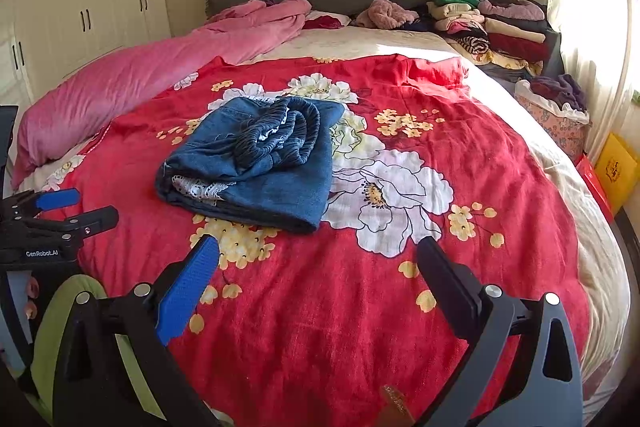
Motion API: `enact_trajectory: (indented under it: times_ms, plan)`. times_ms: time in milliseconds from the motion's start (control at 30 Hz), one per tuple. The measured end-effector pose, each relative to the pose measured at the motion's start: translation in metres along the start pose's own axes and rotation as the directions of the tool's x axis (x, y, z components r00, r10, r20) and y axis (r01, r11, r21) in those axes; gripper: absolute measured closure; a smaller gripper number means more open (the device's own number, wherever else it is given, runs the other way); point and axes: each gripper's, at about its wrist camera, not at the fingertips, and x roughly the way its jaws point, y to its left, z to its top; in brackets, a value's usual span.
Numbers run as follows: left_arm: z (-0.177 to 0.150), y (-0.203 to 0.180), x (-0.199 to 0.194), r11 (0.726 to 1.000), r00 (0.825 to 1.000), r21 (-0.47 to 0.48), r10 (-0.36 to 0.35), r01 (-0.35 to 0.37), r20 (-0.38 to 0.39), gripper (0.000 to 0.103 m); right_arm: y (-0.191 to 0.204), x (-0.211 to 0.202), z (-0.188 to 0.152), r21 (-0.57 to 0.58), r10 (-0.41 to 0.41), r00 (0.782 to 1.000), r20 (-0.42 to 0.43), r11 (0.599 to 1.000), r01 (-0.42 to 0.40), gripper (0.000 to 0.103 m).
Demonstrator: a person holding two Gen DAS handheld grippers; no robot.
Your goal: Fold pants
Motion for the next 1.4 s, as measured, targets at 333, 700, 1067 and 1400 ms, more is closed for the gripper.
enact_trajectory:
  times_ms: [333,700,1067,1400]
  plan:
    - [-0.0003,0.0017,0.0000,1.000,1.000,-0.001,0.003,-0.003,-0.002,0.010,0.0001,-0.0012,0.0009,-0.004,0.001,1.000,-0.004,1.000,-0.001,0.004]
    - [0.0001,0.0030,0.0004,1.000,1.000,0.003,0.007,-0.007,-0.005,0.010,-0.0006,-0.0015,0.0021,-0.009,-0.002,1.000,-0.008,1.000,0.002,0.004]
    - [-0.0004,0.0032,-0.0002,1.000,1.000,0.005,0.001,-0.001,-0.002,0.009,-0.0030,-0.0016,0.0002,-0.010,-0.009,1.000,-0.011,1.000,0.009,0.004]
    - [0.0002,0.0019,-0.0025,1.000,1.000,0.011,-0.009,0.009,-0.002,0.010,-0.0031,-0.0030,-0.0004,-0.015,-0.041,0.999,-0.007,0.999,0.041,0.004]
